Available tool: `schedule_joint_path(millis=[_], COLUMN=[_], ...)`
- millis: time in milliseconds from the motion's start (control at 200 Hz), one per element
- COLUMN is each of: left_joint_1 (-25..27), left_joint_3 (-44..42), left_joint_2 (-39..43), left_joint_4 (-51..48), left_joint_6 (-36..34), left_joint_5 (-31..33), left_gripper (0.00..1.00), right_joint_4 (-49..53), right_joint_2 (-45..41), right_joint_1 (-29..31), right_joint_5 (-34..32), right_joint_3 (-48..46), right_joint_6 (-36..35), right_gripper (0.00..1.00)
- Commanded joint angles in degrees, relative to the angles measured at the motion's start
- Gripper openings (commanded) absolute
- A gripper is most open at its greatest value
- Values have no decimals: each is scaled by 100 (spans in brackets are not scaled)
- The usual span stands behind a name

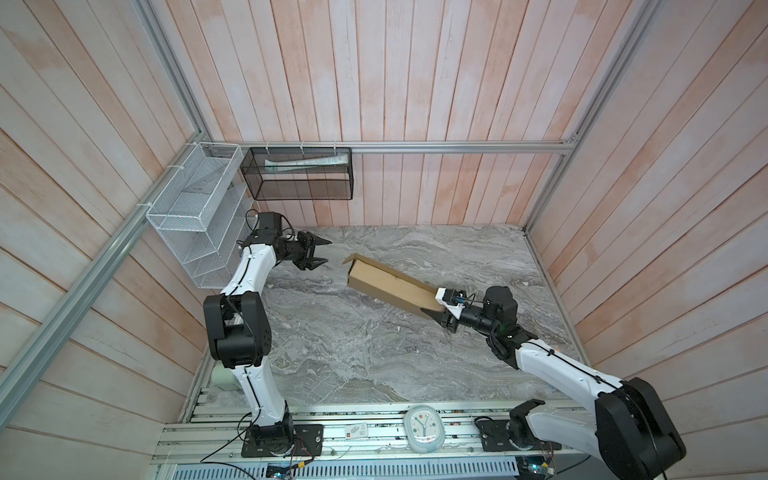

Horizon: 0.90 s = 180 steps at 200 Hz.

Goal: Fold the paper box
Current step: 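Open the left gripper and lift it away from the box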

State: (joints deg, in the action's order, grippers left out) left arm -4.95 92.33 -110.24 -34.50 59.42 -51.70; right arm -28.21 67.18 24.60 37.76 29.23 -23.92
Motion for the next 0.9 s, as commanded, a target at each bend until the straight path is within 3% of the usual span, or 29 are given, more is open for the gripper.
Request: schedule_joint_path(millis=[0,300,460,735,895], left_joint_1=[106,371,348,337,388], left_joint_3=[-358,-597,-1212,-2240,-2425], left_joint_2=[-7,451,1104,2577,3107], left_joint_4=[1051,1150,1517,2576,2251], left_joint_6=[-17,-1480,-2021,-2867,-3554], left_joint_5=[96,522,816,790,677], left_gripper=[61,57,57,57,58], right_joint_4=[555,1827,2068,2390,2510], right_joint_2=[-130,-29,-99,5,169], right_joint_1=[1,35,62,63,62], right_joint_5=[-116,-274,-403,-372,-192], right_joint_3=[176,704,784,873,1000], right_joint_6=[311,467,529,389,158], right_gripper=[50,47,47,47,48])
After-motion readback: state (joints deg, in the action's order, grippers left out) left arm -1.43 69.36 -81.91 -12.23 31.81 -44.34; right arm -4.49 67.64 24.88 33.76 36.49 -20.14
